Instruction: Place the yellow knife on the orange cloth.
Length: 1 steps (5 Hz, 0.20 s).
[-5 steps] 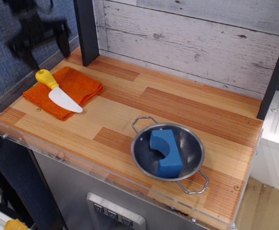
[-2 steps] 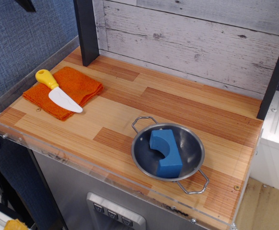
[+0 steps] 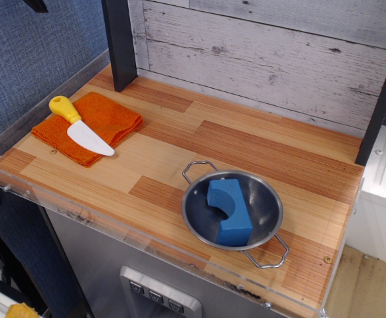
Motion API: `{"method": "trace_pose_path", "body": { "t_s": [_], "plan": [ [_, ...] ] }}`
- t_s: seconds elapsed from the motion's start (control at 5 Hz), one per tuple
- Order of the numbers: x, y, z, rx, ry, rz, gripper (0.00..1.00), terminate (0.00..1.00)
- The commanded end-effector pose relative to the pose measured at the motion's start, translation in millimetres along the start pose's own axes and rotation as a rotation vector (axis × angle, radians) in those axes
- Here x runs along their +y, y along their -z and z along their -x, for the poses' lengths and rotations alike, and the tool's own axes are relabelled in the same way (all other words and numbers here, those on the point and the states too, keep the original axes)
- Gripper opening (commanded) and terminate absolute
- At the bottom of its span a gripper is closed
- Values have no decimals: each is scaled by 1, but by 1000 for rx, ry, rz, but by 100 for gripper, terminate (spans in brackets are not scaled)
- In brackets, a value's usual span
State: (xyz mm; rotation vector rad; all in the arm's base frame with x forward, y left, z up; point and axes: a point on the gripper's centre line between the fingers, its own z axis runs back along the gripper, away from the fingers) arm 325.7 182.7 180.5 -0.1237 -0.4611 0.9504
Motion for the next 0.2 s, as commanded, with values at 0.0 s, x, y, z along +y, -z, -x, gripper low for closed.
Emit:
{"method": "trace_pose_path", "body": {
  "t_s": [0.0],
  "plan": [
    [0, -27, -2, -53, 7, 25, 100, 100]
  ]
}}
